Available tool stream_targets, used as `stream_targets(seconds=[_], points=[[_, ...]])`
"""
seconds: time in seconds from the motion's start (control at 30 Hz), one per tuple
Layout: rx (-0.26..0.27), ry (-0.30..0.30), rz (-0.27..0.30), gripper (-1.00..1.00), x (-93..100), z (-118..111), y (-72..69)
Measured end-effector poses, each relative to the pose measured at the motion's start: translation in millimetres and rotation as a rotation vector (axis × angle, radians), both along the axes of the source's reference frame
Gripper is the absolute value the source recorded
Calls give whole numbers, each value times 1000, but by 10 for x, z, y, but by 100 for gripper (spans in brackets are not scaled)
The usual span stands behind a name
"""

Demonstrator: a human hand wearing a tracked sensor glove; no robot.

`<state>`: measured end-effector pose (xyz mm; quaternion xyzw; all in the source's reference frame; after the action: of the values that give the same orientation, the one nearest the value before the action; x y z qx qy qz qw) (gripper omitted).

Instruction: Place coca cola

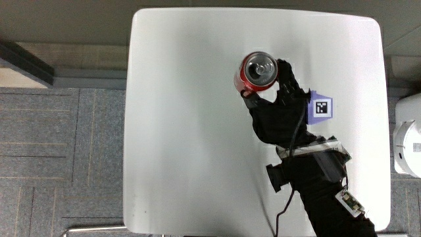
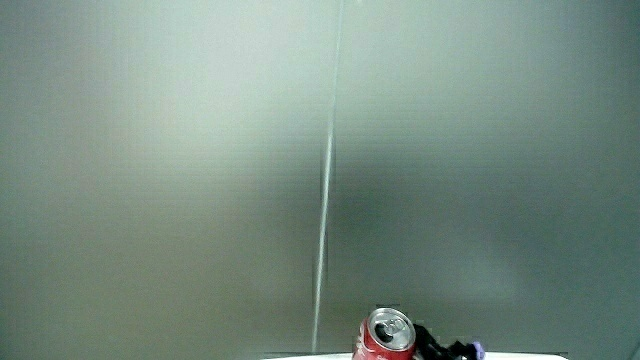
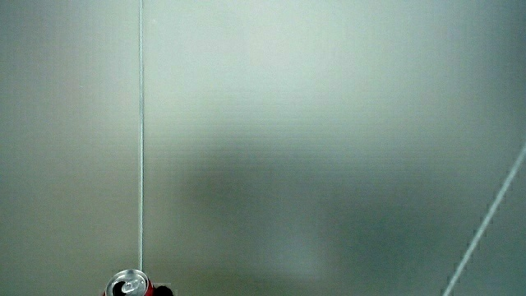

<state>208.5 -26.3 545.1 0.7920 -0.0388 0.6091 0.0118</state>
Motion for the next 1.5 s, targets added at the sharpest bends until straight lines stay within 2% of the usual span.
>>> stream_targets(seconds=[0.03,0.07,0.13,0.2,0.27,0.33,0.37,0.47,0.5,0.53,0.6,0.63,0.67,0.73,0.83,0.87,0.97,1.0,1.03,1.1,1.13,1.2,1.27,1.33,1.37,1.4,1.47,1.5], points=[[-24,-25,7,0,-4,-21,26],[-9,-12,7,0,26,31,40],[-44,53,17,0,109,183,87],[-60,18,24,0,114,188,148],[-45,-33,32,0,115,208,191],[-77,0,40,0,148,270,227],[-89,-22,44,0,146,276,243],[-94,-38,57,0,153,307,270],[-105,-16,64,0,170,343,280],[-114,-39,65,0,166,346,288],[-135,-10,63,0,195,413,302],[-125,-12,62,0,201,431,310],[-133,-22,67,0,202,448,320],[-153,-5,73,0,211,475,340],[-162,-24,77,0,224,527,375],[-150,-35,81,0,222,532,384],[-187,-13,83,0,234,567,422],[-174,-48,83,0,229,564,426],[-192,-20,90,0,250,591,434],[-198,-29,90,0,238,550,438],[-177,-15,84,0,259,606,437],[-186,-44,94,0,253,617,454],[-190,-27,96,0,266,643,462],[-205,-30,100,0,267,627,460],[-196,-44,97,0,268,636,458],[-195,-21,93,0,279,663,459],[-190,-36,87,0,279,689,461],[-206,-44,92,0,265,660,461]])
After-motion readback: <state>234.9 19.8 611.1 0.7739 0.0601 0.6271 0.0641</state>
